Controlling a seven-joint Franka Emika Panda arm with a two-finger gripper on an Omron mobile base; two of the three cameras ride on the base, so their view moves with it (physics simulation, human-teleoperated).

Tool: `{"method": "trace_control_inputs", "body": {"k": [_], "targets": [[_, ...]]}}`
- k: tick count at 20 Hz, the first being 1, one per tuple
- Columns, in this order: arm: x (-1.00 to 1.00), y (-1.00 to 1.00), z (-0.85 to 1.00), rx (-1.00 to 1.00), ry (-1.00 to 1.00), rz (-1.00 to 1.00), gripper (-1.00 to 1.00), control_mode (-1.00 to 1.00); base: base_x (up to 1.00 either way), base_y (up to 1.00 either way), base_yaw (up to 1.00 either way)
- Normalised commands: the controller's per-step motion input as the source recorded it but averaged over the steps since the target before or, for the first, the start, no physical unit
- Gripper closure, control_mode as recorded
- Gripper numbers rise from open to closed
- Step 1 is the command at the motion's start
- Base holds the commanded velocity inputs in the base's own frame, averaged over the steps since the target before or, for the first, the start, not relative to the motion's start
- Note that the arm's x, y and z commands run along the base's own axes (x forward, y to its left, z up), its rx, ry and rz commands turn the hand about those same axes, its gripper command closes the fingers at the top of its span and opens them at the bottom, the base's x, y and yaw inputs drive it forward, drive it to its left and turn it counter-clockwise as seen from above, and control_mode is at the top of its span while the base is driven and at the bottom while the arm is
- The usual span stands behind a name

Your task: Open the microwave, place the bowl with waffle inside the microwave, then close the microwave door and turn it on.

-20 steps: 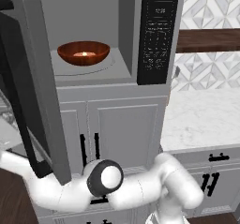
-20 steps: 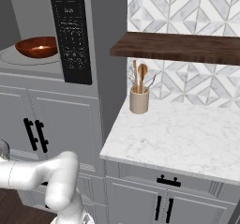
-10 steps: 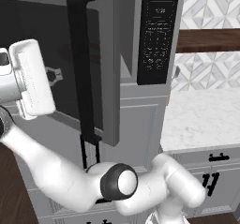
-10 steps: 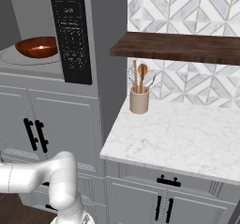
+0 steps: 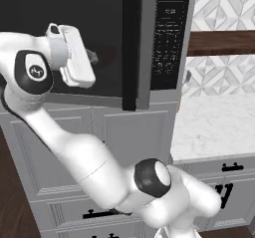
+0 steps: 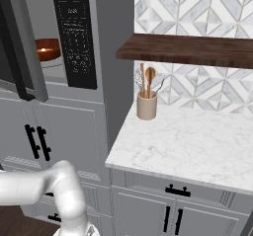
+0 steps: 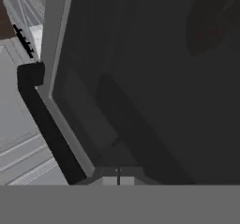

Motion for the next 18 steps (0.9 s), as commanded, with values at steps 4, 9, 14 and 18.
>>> {"method": "trace_control_inputs", "body": {"k": [4,9,14,18], "targets": [[0.94,-0.26,0.44,0.29,0.47,0.42,1.00,-1.00,0.00,0.00,0.00],[1.00,0.00,0.16,0.19,0.52,0.41,1.00,-1.00,0.00,0.00,0.00],[1.00,0.00,-0.51,0.11,0.17,0.39,1.00,-1.00,0.00,0.00,0.00],[1.00,0.01,-0.78,0.07,-0.03,0.41,1.00,-1.00,0.00,0.00,0.00]]}}
